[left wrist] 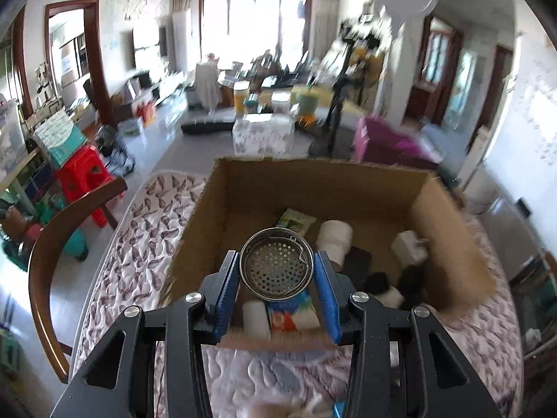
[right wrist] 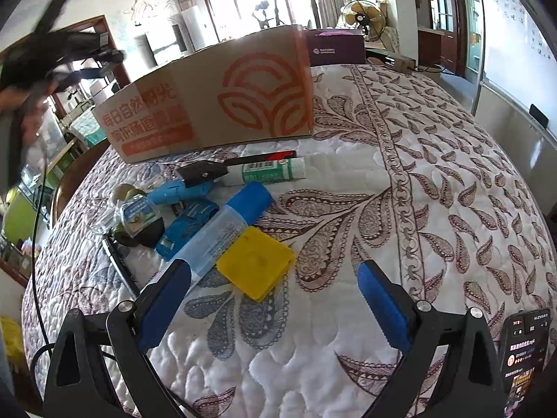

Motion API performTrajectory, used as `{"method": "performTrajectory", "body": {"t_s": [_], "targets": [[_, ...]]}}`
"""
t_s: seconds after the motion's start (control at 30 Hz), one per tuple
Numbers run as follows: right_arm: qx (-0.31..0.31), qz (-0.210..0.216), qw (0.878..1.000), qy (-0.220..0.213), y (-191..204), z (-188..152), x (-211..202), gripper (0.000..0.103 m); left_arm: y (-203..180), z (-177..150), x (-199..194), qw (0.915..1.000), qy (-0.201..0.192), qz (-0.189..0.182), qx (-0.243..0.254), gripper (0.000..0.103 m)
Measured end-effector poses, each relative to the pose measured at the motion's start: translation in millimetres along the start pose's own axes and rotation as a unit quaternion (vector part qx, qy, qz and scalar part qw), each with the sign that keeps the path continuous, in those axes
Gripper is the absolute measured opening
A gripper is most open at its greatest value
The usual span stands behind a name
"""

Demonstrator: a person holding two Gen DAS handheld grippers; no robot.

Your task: Organize objects

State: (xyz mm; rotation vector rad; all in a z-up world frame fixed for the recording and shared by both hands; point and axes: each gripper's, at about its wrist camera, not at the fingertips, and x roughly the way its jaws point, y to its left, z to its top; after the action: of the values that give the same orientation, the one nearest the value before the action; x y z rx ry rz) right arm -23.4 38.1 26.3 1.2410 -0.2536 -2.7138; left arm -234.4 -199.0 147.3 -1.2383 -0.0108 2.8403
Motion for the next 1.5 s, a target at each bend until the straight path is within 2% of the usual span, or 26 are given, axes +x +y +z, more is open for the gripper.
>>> {"method": "performTrajectory", "body": {"t_s": [0.07,0.17,0.27,0.4,0.53,0.6,0.73,0.87,1.03,1.1,1.2,1.3,1.5], "targets": [[0.006,-0.006,1.000,-0.001,-4,1,0,0.000,-6,7,28,0.9991,0.037,0.023,-0.003,0.042],[0.019,-0.019,1.000,-0.004,-14,3,1,0.000,-3,7,64,0.9959,0.082,0.028,-0.024,0.042],[0.039,-0.021,0.999,-0.010,-25,5,-1,0.000,0,-2,76,0.9955,0.083,0.032,-0.034,0.043],[0.041,-0.021,0.999,-0.017,-26,6,-4,0.000,2,-9,59,0.9978,0.056,0.010,-0.035,0.062],[0.027,-0.014,0.999,-0.022,-21,7,-6,0.000,3,-26,4,0.9994,0.005,-0.022,-0.025,0.076],[0.015,-0.003,1.000,-0.019,-17,6,-5,0.000,6,-38,-28,0.9989,-0.020,-0.037,-0.018,0.078],[-0.006,0.033,0.999,-0.003,-8,5,-2,0.000,15,-76,-80,0.9971,-0.051,-0.056,-0.002,0.087],[-0.056,0.050,0.997,0.010,5,1,-2,0.000,25,-127,-111,0.9954,-0.057,-0.076,0.015,0.093],[-0.139,0.038,0.990,0.012,21,-8,2,0.000,33,-191,-104,0.9919,-0.023,-0.125,0.007,0.093],[-0.147,0.031,0.988,0.020,21,-10,10,0.000,31,-209,-95,0.9883,-0.011,-0.152,0.000,0.093],[-0.148,0.028,0.988,0.041,19,-8,23,0.000,26,-223,-82,0.9842,-0.006,-0.177,-0.005,0.093],[-0.153,0.030,0.987,0.038,20,-4,25,0.000,26,-228,-72,0.9787,-0.002,-0.204,-0.022,0.093],[-0.188,0.028,0.981,0.026,25,-7,19,0.000,28,-237,-64,0.9776,0.014,-0.208,-0.026,0.093]]}}
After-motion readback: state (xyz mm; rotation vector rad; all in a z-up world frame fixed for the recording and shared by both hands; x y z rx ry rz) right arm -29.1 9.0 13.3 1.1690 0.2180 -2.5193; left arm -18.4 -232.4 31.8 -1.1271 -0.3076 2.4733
